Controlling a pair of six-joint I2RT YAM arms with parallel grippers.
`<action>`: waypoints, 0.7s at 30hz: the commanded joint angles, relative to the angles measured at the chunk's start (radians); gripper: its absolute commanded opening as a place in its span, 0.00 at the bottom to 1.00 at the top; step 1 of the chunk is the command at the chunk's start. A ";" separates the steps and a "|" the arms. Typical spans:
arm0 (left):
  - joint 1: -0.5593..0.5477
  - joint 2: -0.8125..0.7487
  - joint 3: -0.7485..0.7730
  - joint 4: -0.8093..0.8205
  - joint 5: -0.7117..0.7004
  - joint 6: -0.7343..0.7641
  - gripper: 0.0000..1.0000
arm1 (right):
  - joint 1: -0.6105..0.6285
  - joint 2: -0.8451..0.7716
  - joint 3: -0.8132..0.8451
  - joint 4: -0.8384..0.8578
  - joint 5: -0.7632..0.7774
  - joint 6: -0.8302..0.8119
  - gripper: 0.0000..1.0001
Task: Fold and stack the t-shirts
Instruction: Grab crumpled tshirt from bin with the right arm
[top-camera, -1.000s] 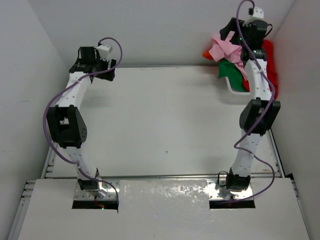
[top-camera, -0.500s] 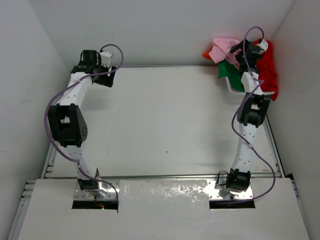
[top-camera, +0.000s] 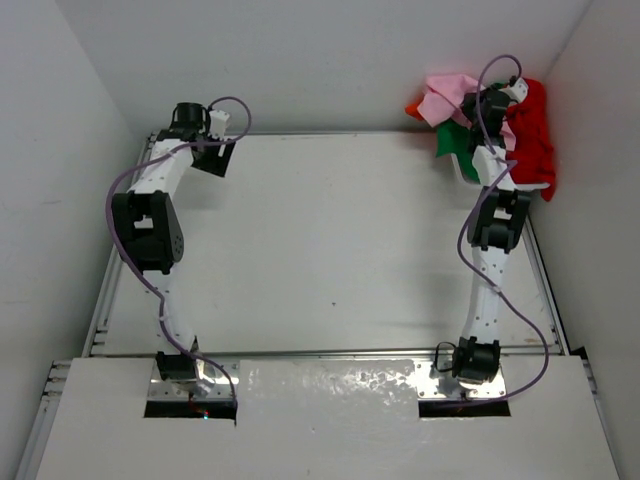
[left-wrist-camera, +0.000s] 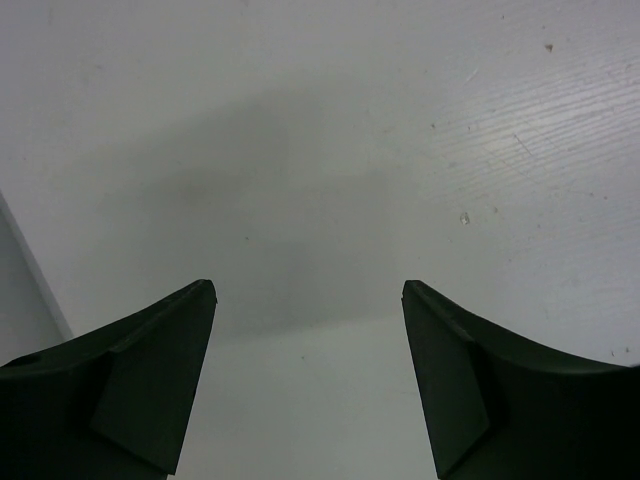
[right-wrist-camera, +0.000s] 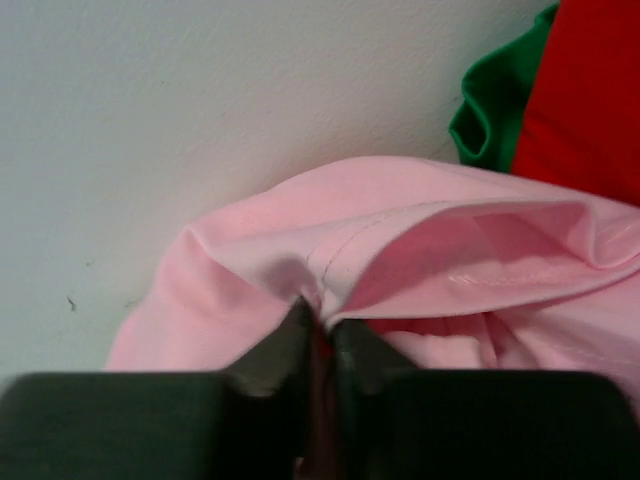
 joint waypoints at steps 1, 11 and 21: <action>-0.006 -0.014 0.072 0.029 -0.008 0.035 0.74 | 0.023 0.002 0.033 0.057 -0.011 0.002 0.07; -0.007 -0.052 0.007 0.053 0.004 0.020 0.73 | 0.022 -0.268 -0.204 0.166 -0.109 -0.088 0.00; -0.004 -0.173 -0.112 0.095 0.021 -0.026 0.73 | 0.026 -0.708 -0.527 0.287 -0.223 -0.191 0.00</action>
